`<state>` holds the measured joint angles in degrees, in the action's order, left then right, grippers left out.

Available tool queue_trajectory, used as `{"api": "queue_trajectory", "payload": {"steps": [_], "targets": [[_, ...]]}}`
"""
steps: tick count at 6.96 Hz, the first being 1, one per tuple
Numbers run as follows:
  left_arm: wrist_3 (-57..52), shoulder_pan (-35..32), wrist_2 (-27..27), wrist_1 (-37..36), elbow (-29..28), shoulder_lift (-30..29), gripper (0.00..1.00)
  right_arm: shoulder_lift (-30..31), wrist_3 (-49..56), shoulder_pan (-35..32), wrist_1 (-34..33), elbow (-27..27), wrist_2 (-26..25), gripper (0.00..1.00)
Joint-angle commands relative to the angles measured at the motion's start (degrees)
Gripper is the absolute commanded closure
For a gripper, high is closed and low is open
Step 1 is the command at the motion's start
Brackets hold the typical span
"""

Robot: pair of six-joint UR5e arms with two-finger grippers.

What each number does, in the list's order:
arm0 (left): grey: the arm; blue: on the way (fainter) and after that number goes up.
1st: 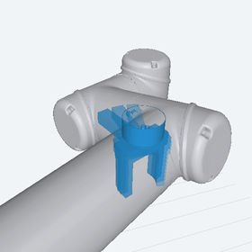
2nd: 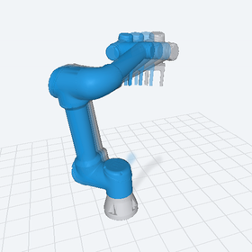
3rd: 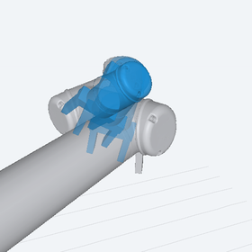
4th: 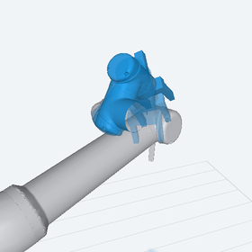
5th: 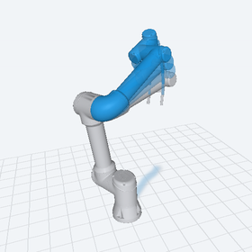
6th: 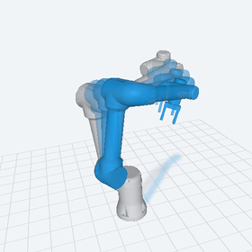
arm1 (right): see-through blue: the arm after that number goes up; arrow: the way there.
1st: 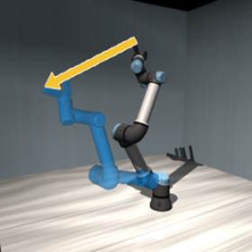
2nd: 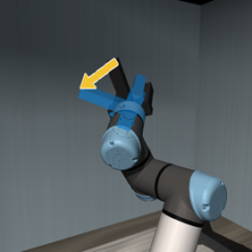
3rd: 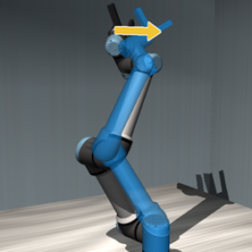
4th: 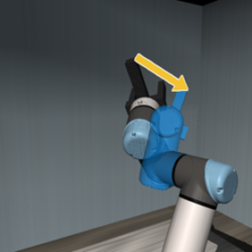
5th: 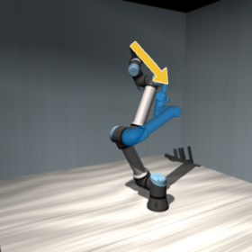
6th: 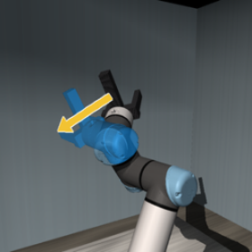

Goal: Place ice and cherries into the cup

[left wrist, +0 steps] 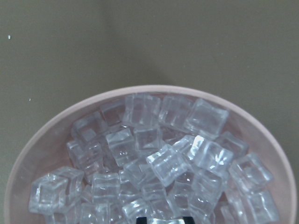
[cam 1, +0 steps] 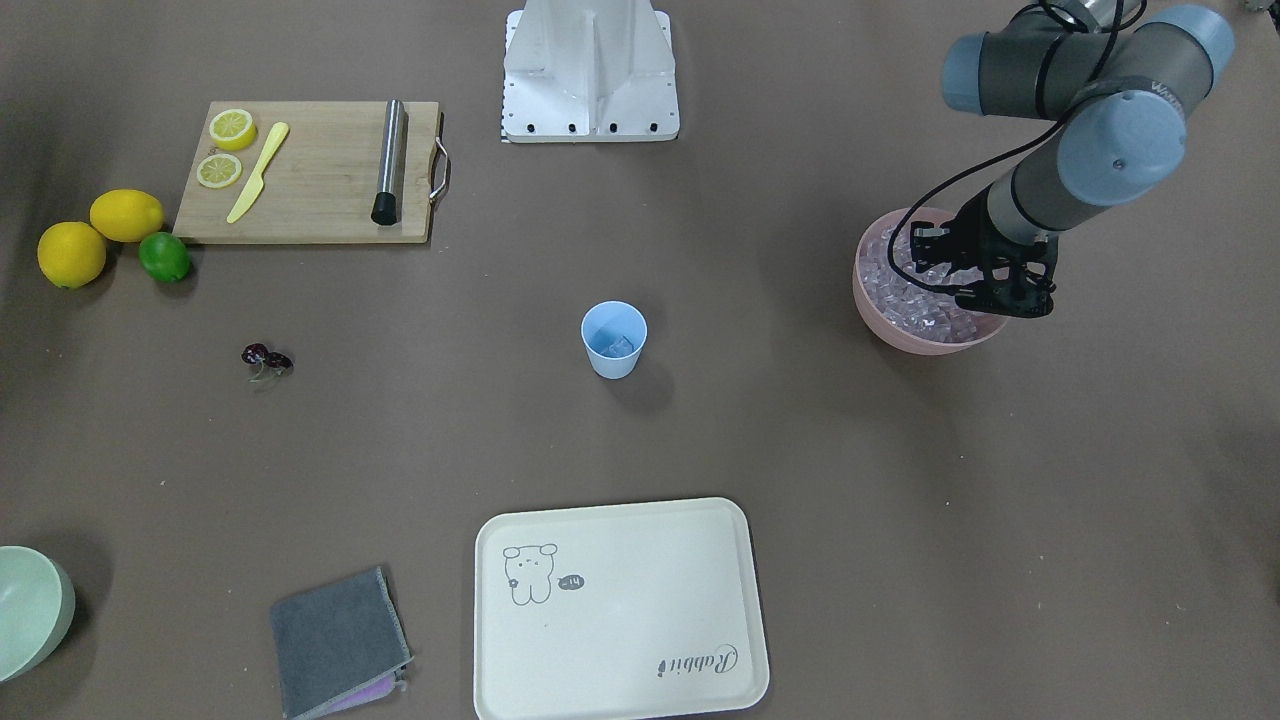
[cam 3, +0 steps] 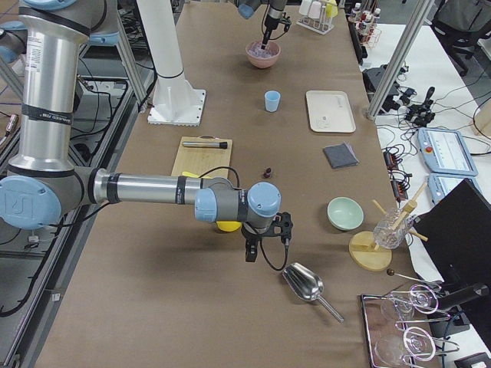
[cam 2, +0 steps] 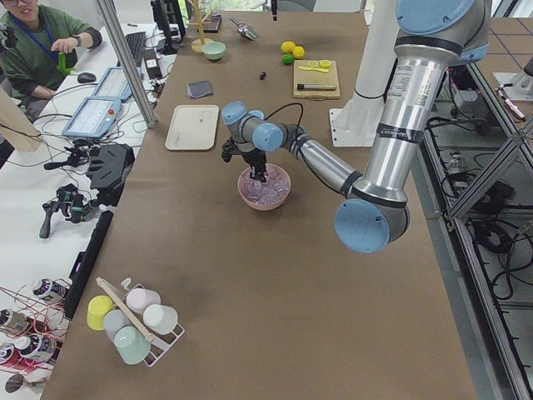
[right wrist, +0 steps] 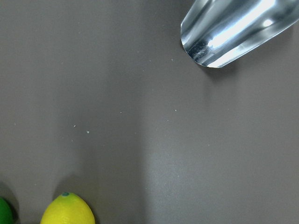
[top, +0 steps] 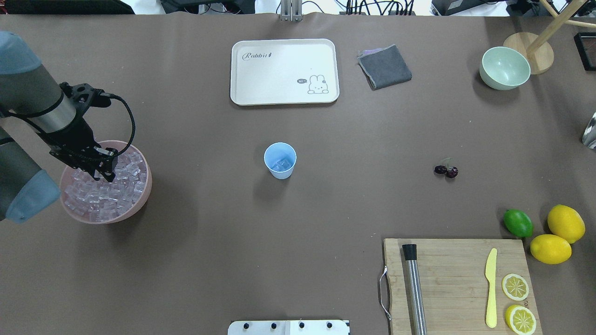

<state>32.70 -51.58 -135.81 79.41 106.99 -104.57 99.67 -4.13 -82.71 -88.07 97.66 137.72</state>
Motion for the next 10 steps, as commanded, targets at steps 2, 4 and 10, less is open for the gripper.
{"api": "queue_trajectory", "payload": {"steps": [2, 4, 10], "targets": [[4.0, -0.8, -3.1, -12.3, -0.9, -11.7, 0.99, 0.0, 0.0, 0.0, 0.1, 0.0, 0.0, 0.0], [13.1, 3.4, -3.1, -6.9, -3.7, -14.0, 0.99, 0.0, 0.0, 0.0, 0.1, 0.1, 0.0, 0.0], [34.9, 9.1, -2.6, 9.4, -17.8, -26.2, 0.99, -0.1, -0.2, 0.1, 0.1, 0.1, -0.1, 0.0]]}}
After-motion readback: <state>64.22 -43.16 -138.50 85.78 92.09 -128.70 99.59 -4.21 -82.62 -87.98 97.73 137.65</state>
